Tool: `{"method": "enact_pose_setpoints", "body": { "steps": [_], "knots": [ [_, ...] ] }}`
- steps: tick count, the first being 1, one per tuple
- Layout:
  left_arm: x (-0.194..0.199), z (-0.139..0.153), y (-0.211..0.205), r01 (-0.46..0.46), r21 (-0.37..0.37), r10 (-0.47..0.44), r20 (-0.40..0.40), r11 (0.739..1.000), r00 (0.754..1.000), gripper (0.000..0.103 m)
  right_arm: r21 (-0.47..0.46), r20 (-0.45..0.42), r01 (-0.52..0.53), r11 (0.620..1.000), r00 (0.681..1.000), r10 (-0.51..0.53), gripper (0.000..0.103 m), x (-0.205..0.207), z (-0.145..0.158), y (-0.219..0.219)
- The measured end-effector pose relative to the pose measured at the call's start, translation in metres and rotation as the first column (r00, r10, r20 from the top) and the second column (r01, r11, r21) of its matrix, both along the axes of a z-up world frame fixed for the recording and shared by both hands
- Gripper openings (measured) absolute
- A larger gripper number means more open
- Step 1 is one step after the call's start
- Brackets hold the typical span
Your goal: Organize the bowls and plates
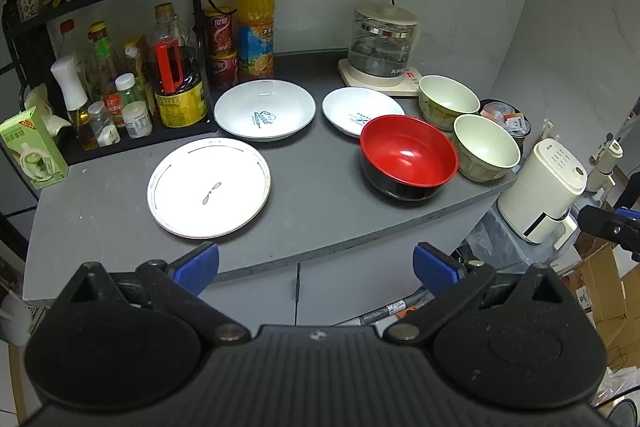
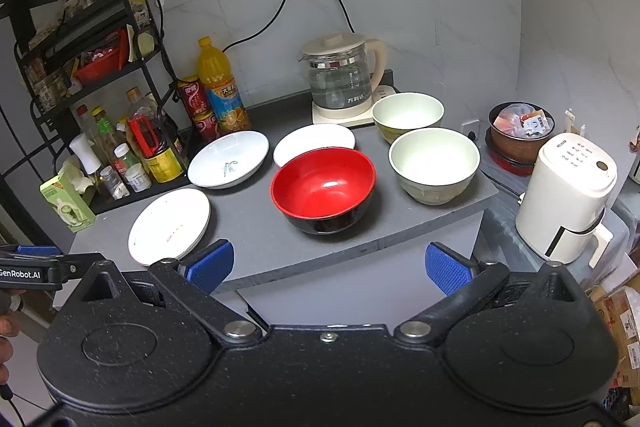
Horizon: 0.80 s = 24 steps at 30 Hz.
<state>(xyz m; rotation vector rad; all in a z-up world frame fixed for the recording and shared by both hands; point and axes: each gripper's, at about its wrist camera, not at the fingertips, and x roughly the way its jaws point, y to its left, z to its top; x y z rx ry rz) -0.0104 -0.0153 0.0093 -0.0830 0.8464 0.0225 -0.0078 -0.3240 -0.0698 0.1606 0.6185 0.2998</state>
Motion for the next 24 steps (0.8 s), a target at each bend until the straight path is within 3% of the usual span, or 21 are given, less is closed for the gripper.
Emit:
{"method": "enact_pose_setpoints", "body": {
  "steps": [24],
  "knots": [
    [-0.0034, 0.004, -0.0019, -0.022, 0.002, 0.022, -0.01, 1.0, 1.0, 0.102, 0.01, 0.027, -0.022, 1.0, 0.999, 0.021, 0.103, -0.002, 0.0029, -0.0017]
  ]
}}
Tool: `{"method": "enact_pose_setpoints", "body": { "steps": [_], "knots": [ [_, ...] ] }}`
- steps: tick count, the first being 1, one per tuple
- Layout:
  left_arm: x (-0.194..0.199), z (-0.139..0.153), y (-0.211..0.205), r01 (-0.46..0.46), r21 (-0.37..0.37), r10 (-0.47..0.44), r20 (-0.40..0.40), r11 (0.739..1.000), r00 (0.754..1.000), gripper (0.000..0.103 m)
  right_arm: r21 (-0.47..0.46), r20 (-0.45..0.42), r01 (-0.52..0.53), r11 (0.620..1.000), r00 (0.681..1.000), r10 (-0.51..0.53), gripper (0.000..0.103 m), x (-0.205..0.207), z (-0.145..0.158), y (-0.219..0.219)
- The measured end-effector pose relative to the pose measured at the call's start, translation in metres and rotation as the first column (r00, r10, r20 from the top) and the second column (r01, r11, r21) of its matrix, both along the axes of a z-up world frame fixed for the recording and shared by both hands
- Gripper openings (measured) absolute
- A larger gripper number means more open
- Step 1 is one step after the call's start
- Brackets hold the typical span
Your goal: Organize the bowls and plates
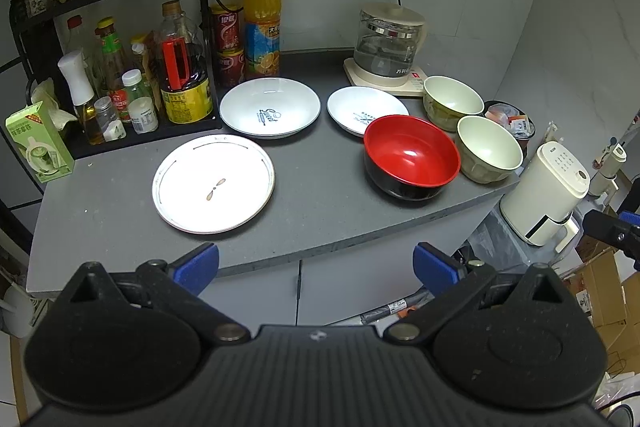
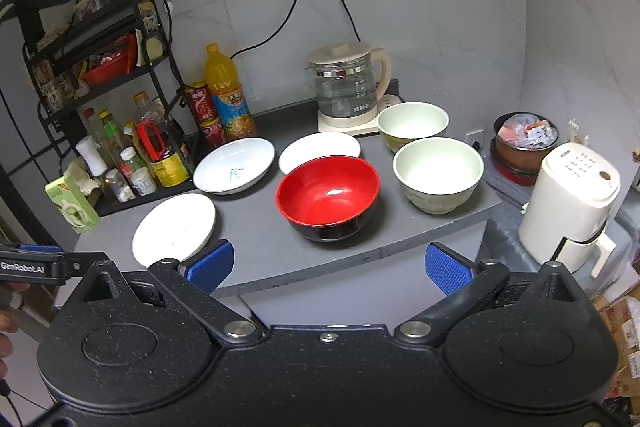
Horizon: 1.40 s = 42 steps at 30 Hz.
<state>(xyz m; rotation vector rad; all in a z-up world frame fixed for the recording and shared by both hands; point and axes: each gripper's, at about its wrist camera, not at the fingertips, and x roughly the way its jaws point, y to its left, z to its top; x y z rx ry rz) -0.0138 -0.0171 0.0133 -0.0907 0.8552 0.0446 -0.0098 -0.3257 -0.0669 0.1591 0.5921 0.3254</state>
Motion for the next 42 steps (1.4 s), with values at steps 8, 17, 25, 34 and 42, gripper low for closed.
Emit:
{"method": "enact_pose_setpoints", "body": {
  "steps": [8, 17, 25, 34, 42],
  "knots": [
    [0.005, 0.0, 0.0, -0.003, -0.005, 0.003, -0.013, 1.0, 1.0, 0.102, -0.005, -0.012, 0.013, 1.0, 1.0, -0.014, 0.103, 0.004, -0.002, 0.002],
    [0.016, -0.006, -0.001, -0.001, -0.015, 0.001, -0.026, 1.0, 1.0, 0.102, -0.019, -0.022, 0.011, 1.0, 1.0, -0.012, 0.103, 0.011, -0.005, 0.005],
    [0.026, -0.011, 0.001, -0.006, -0.024, 0.005, -0.038, 1.0, 0.999, 0.102, -0.029, -0.034, 0.007, 1.0, 0.999, -0.008, 0.103, 0.025, -0.005, 0.008],
    [0.048, -0.017, 0.002, -0.004, -0.03, 0.002, -0.05, 1.0, 0.999, 0.102, -0.036, -0.075, 0.022, 0.999, 0.997, -0.025, 0.103, 0.049, -0.008, 0.009],
    [0.084, -0.024, 0.004, -0.016, -0.039, 0.012, -0.093, 0.999, 0.996, 0.102, -0.047, -0.113, 0.041, 0.998, 0.992, -0.046, 0.103, 0.08, -0.012, 0.011]
  ]
}}
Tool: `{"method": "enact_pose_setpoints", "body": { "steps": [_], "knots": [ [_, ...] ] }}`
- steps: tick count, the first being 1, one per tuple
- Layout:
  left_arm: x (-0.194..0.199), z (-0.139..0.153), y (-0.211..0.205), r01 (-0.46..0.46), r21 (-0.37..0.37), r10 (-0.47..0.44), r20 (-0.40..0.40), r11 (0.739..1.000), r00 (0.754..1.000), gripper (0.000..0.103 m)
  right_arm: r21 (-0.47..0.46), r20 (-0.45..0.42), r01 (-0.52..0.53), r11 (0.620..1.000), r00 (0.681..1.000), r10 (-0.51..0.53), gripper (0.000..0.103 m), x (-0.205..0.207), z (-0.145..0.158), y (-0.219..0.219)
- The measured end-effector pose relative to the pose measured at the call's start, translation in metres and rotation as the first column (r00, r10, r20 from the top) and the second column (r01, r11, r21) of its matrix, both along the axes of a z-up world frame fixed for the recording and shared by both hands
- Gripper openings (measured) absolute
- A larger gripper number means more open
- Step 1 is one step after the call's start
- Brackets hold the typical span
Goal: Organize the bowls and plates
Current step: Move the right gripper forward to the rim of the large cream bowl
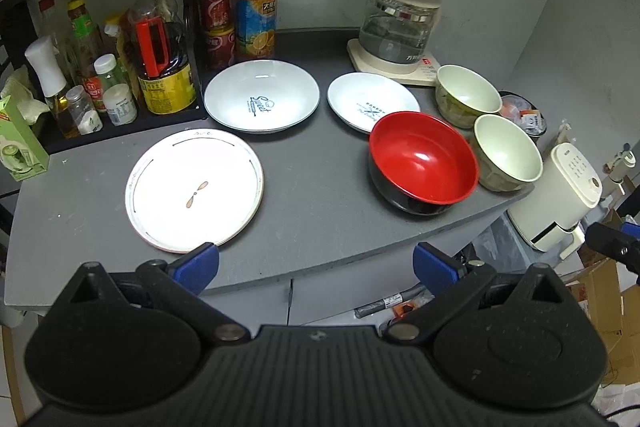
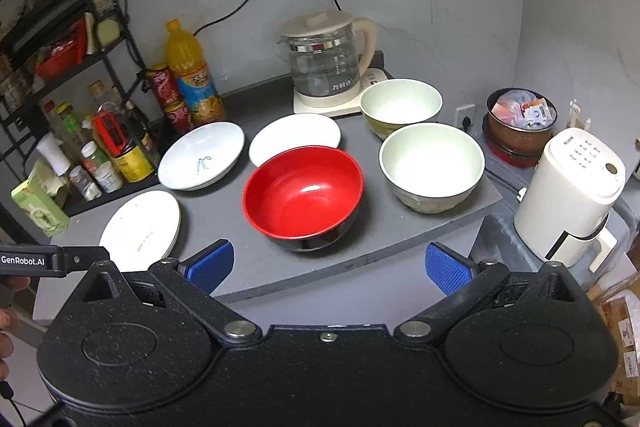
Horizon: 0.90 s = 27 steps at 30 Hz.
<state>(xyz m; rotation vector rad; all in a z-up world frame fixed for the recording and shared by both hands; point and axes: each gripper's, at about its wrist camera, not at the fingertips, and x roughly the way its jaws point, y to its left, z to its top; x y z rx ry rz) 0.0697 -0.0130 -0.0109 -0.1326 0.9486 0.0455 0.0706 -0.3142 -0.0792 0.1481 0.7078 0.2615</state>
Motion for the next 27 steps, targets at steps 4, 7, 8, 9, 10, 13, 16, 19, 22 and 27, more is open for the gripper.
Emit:
{"method": "enact_pose_setpoints", "body": {
  "steps": [4, 7, 8, 9, 10, 13, 16, 19, 22, 27],
  "knots": [
    [0.02, -0.004, 0.0, 0.016, -0.003, -0.016, -0.014, 1.0, 1.0, 0.102, -0.001, -0.012, 0.018, 1.0, 1.0, -0.018, 0.103, 0.017, -0.002, 0.002],
    [0.036, -0.006, 0.001, 0.024, 0.0, -0.024, -0.023, 1.0, 0.999, 0.102, 0.0, -0.029, 0.035, 0.999, 0.999, -0.035, 0.103, 0.032, -0.005, 0.004],
    [0.042, -0.007, 0.001, 0.027, 0.003, -0.027, -0.027, 1.0, 0.999, 0.102, 0.002, -0.034, 0.043, 0.999, 0.998, -0.043, 0.103, 0.037, -0.006, 0.004],
    [0.048, -0.007, 0.0, 0.029, 0.006, -0.028, -0.029, 1.0, 0.999, 0.102, 0.005, -0.037, 0.049, 0.999, 0.998, -0.049, 0.103, 0.041, -0.006, 0.005],
    [0.055, -0.008, 0.0, 0.031, 0.01, -0.03, -0.031, 0.999, 0.999, 0.102, 0.009, -0.039, 0.054, 0.999, 0.998, -0.054, 0.103, 0.046, -0.007, 0.005],
    [0.073, -0.01, 0.001, 0.045, 0.007, -0.045, -0.037, 0.999, 0.998, 0.102, 0.01, -0.05, 0.071, 0.997, 0.996, -0.07, 0.103, 0.058, -0.01, 0.007],
    [0.091, -0.014, 0.001, 0.066, 0.006, -0.066, -0.045, 0.998, 0.997, 0.102, -0.002, -0.058, 0.092, 0.996, 0.994, -0.092, 0.103, 0.071, -0.014, 0.011],
    [0.11, -0.019, 0.001, 0.091, -0.002, -0.091, -0.054, 0.996, 0.994, 0.102, -0.002, -0.072, 0.131, 0.991, 0.989, -0.131, 0.103, 0.081, -0.017, 0.012],
    [0.126, -0.024, -0.001, 0.119, -0.01, -0.119, -0.064, 0.993, 0.991, 0.102, 0.001, -0.078, 0.162, 0.987, 0.984, -0.162, 0.103, 0.089, -0.02, 0.011],
    [0.147, -0.03, -0.012, 0.178, -0.024, -0.179, -0.072, 0.984, 0.981, 0.102, 0.019, -0.093, 0.21, 0.977, 0.974, -0.208, 0.103, 0.096, -0.026, 0.004]
  ]
}}
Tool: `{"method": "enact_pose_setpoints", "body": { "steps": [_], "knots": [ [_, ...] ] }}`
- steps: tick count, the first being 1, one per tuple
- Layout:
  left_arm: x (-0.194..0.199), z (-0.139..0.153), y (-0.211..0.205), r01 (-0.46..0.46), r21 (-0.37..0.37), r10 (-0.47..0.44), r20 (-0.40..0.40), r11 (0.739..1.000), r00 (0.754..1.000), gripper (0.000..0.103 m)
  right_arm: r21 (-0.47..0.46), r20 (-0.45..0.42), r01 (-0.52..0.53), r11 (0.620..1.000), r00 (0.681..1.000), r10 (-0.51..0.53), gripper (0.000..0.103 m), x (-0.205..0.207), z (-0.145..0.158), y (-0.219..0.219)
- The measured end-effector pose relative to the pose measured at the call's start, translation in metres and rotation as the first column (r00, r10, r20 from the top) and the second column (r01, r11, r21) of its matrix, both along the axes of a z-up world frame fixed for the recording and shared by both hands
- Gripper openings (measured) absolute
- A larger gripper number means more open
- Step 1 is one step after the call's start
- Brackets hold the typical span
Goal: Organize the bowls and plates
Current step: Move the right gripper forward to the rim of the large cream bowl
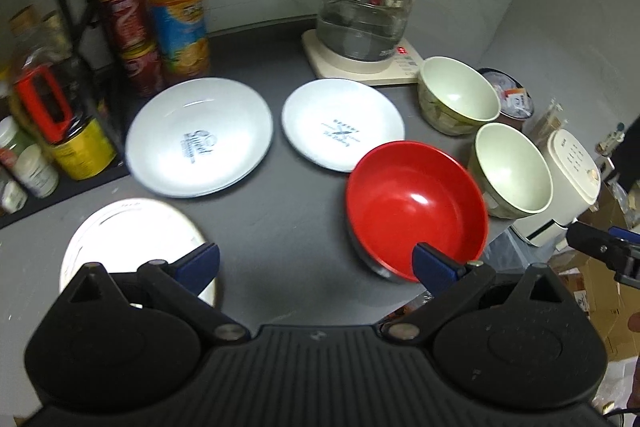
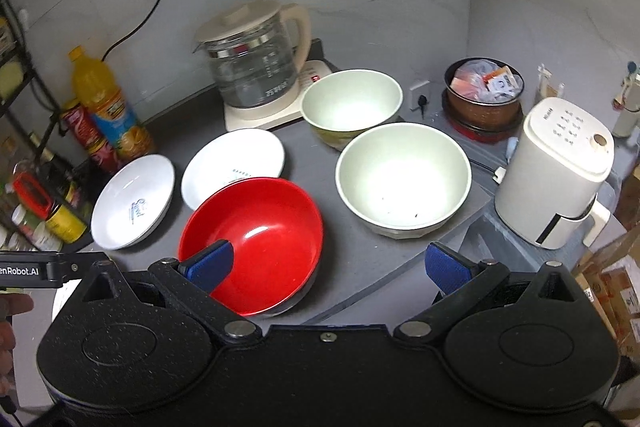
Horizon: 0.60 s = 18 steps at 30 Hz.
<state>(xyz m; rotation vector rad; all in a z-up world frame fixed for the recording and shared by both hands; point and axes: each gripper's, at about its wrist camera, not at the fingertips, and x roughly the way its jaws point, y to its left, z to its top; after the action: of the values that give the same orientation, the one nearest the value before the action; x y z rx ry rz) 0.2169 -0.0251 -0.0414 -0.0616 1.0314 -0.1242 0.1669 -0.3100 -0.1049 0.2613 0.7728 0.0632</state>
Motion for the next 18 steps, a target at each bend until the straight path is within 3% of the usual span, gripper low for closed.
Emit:
{"method": "enact_pose_setpoints", "body": {
  "steps": [9, 18],
  "knots": [
    [0.032, -0.007, -0.024, 0.086, -0.05, -0.087, -0.02, 0.995, 0.996, 0.1, 0.031, -0.018, 0.046, 0.998, 0.999, -0.045, 0.102, 0.019, -0.014, -0.025],
    [0.064, -0.02, -0.064, 0.114, -0.068, -0.116, -0.034, 0.991, 0.993, 0.097, 0.07, -0.052, 0.048, 0.996, 0.998, -0.045, 0.096, 0.058, -0.033, -0.068]
  ]
}}
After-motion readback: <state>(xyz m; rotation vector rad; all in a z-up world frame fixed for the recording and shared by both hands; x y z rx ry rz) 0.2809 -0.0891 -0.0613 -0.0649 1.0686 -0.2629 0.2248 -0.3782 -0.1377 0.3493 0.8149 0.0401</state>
